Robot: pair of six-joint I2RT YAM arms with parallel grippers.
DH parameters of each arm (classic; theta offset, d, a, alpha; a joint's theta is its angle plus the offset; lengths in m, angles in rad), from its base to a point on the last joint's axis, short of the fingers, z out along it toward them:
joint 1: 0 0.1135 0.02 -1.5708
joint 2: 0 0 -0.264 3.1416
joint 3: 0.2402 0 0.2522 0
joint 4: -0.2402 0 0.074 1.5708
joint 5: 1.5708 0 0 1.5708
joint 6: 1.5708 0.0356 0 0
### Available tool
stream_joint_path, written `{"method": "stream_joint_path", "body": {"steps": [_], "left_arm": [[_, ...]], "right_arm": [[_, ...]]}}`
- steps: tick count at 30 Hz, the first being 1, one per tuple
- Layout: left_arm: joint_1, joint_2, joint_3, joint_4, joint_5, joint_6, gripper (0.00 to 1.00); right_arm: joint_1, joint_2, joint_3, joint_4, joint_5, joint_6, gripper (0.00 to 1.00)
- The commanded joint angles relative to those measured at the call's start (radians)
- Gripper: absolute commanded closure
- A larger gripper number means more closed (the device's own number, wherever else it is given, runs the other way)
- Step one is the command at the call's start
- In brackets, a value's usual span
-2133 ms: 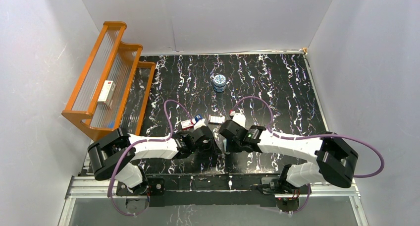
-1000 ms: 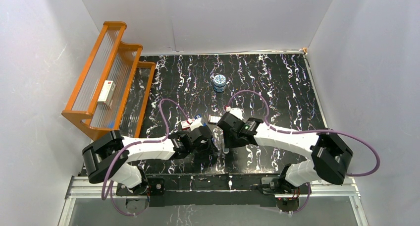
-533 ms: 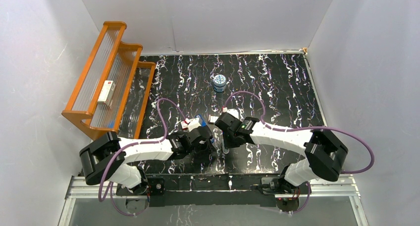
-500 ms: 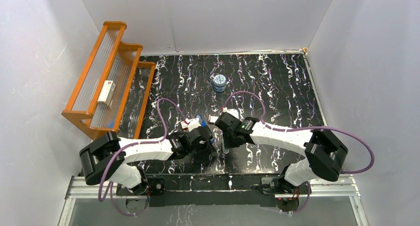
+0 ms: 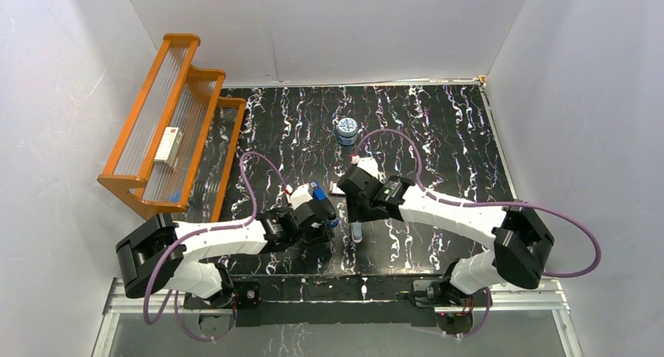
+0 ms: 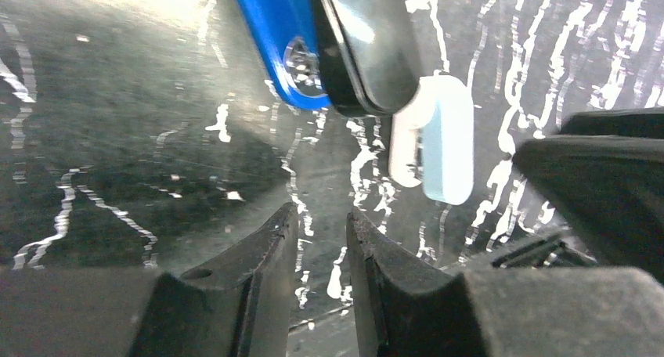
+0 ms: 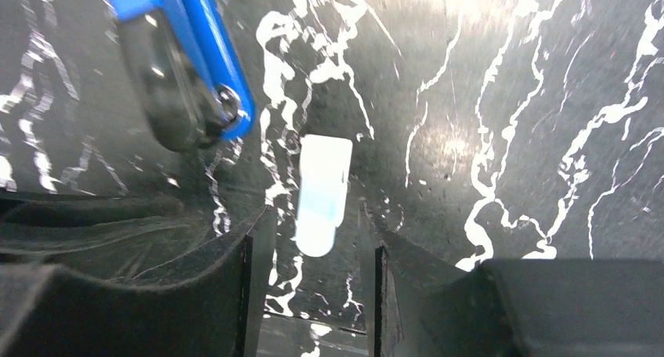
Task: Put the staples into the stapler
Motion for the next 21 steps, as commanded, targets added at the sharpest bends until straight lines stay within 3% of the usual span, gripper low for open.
{"method": "stream_joint_path", "body": {"steps": [1, 8, 16, 18, 19, 21], "left_arm": [[-0.004, -0.050, 0.061, -0.165, -0.154, 0.048, 0.71], [-0.003, -0.211, 0.170, -0.425, -0.351, 0.121, 0.59], [-0.002, -0.476, 0.348, -0.783, -0.626, 0.233, 0.14], [-0.002, -0.527, 0.411, -0.846, -0.684, 0.282, 0.12], [-0.002, -0.550, 0.445, -0.874, -0.708, 0.312, 0.11], [-0.002, -0.591, 0.512, -0.914, -0.758, 0.386, 0.11]], "right_arm": [[-0.006, -0.050, 0.098, -0.044, 0.083, -0.024, 0.47], [-0.007, -0.236, 0.057, -0.010, 0.207, -0.135, 0.39], [-0.006, -0.525, 0.032, 0.011, 0.365, -0.330, 0.24], [-0.006, -0.580, 0.046, 0.023, 0.401, -0.390, 0.17], [-0.006, -0.603, 0.060, 0.028, 0.418, -0.419, 0.06], [-0.006, -0.635, 0.089, 0.029, 0.461, -0.457, 0.01]]}}
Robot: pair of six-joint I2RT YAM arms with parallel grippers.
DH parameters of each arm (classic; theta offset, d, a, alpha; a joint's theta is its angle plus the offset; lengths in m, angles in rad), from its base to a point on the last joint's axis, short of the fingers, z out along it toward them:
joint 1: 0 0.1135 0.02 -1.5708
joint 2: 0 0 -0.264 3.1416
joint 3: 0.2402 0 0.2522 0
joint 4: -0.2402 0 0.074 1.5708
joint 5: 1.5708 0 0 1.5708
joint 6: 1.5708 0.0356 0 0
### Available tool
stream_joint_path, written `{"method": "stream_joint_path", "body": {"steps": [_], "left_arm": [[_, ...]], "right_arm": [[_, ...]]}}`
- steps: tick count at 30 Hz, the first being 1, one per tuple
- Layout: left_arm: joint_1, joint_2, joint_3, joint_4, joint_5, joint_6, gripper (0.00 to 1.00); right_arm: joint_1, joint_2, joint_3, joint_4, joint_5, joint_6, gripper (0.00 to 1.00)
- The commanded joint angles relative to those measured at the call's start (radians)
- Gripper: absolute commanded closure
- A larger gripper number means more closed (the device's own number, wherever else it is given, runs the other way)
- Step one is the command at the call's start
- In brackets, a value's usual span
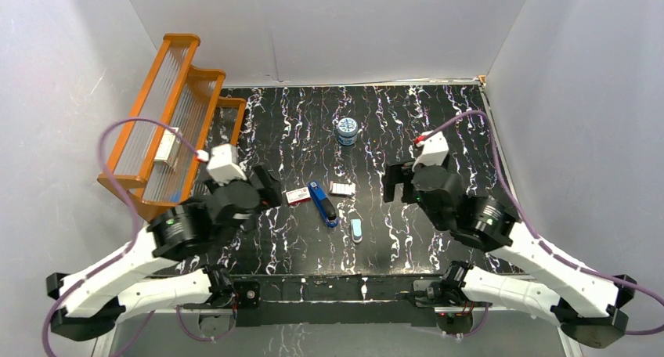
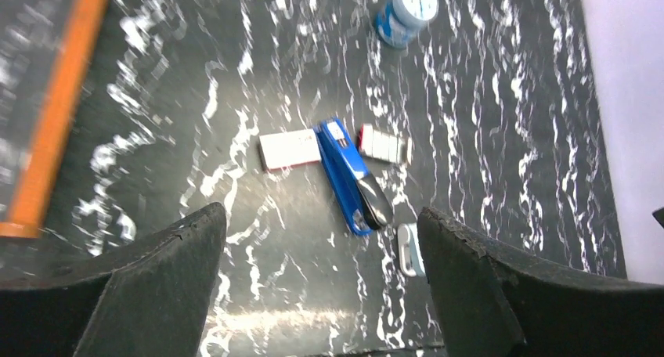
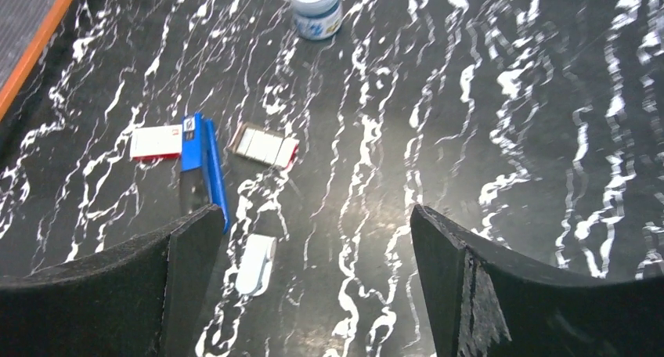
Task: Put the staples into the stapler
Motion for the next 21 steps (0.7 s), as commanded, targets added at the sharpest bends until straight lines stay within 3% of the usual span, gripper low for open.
{"method": "stream_joint_path", "body": {"steps": [1, 7, 12, 21], "left_arm": [[-0.001, -0.086, 0.140, -0.195, -0.229, 0.167, 0.11], [-0.001, -0.183, 0.299, -0.214, -0.283, 0.330, 0.09], [-0.001, -0.250, 0.315, -0.073, -0.244, 0.515, 0.09], [-0.001, -0.200, 0.361, -0.049, -0.270, 0.556, 0.08]], "right_arm": [[-0.003, -0.069, 0.072, 0.033, 0.150, -0.159, 0.01], [-0.003, -0.105, 0.157, 0.029, 0.208, -0.259, 0.01], [-0.003, -0.121, 0.201, 0.067, 0.236, -0.318, 0.01], [-0.003, -0.134, 0.228, 0.134, 0.217, -0.336, 0.01]]}}
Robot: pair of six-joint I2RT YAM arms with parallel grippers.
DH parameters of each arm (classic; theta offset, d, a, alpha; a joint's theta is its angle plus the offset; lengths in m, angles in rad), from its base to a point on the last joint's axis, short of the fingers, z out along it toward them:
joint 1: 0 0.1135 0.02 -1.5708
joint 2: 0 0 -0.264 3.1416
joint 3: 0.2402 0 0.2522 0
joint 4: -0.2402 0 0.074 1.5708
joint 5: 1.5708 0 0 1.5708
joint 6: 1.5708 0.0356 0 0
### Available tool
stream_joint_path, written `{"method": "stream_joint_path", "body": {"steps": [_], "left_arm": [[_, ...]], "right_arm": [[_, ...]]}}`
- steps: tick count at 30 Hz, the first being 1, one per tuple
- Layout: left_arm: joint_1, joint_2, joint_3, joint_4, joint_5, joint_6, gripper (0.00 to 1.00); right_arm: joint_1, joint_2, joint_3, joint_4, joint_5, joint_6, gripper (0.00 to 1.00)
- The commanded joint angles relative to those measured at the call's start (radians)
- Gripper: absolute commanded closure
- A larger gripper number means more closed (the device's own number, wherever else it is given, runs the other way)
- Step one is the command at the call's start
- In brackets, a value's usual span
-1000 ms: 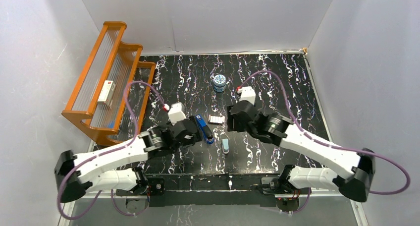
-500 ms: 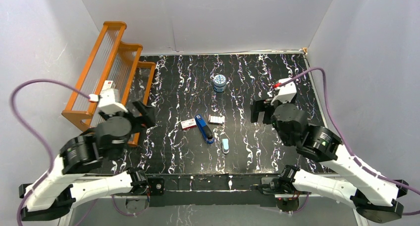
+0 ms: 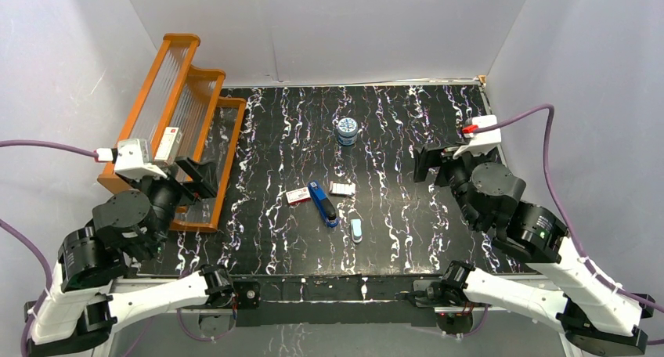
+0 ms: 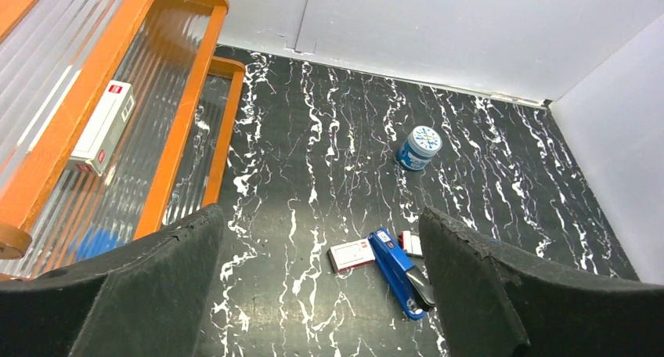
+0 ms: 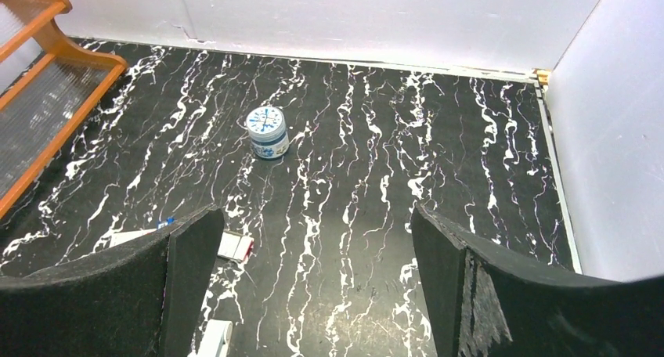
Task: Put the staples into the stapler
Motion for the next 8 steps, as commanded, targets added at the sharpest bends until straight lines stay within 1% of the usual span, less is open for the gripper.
{"method": "stream_joint_path", "body": {"steps": [1, 8], "left_arm": [[-0.001, 0.035, 0.033, 0.030, -0.038, 0.048, 0.08], [-0.001, 0.001, 0.016, 0.026, -0.020, 0.018, 0.08]], "right_arm": [[-0.003, -0.008, 0.053, 0.073, 0.020, -0.027, 0.01], [-0.003, -0.003, 0.067, 0.075, -0.026, -0.016, 0.01]]}}
